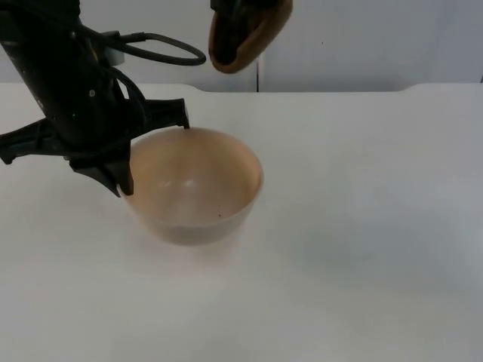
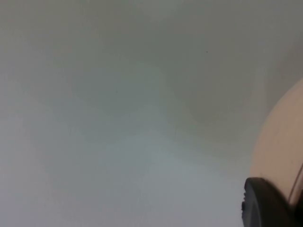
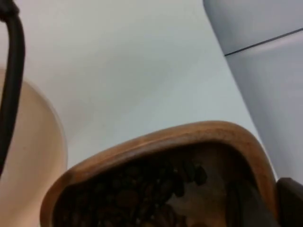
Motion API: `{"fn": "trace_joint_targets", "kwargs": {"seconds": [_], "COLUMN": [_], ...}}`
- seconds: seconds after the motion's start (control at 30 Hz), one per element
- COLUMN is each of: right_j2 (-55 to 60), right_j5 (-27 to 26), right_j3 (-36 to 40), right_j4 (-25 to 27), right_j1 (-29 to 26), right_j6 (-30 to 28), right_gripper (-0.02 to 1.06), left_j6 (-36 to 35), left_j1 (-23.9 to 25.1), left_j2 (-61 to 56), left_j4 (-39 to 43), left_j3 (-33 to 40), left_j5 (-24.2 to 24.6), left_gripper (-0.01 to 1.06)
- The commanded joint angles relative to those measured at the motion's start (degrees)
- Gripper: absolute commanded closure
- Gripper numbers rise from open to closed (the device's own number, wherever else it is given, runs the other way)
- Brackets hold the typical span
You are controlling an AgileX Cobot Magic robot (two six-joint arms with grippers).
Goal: Pick up the bowl with the left hand and pour the coffee beans from the cup into the bowl with the right hand.
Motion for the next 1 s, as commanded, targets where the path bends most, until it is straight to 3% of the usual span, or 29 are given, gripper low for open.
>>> {"fn": "trace_joint_targets", "kwargs": {"seconds": [0.0, 0.17, 0.43, 0.53, 0.97], "right_j2": [-1.5, -1.9, -1.9, -1.9, -1.9], "right_j5": [-0.4, -0.4, -0.4, -0.4, -0.4], "right_j3": [0.2, 0.2, 0.2, 0.2, 0.2], "right_j4": [-1.8, -8.2, -10.4, -14.2, -14.8], "right_j1": [0.8, 2.6, 4.5, 5.8, 6.0], "right_j6": [0.4, 1.1, 1.3, 2.1, 2.5], "right_gripper": [1.04, 1.04, 1.04, 1.04, 1.04], "left_j6": [-0.3, -0.3, -0.3, -0.3, -0.3], "left_j1": [-0.3, -0.3, -0.3, -0.3, -0.3], "left_j2": [-0.8, -0.8, -0.8, -0.8, -0.8], "left_j4": [0.3, 0.1, 0.1, 0.1, -0.2], "left_j3": [-0.2, -0.2, -0.2, -0.2, -0.2], "left_j5": [-0.2, -0.2, -0.2, -0.2, -0.3], "left_gripper": [1.05, 1.05, 1.05, 1.05, 1.05]}}
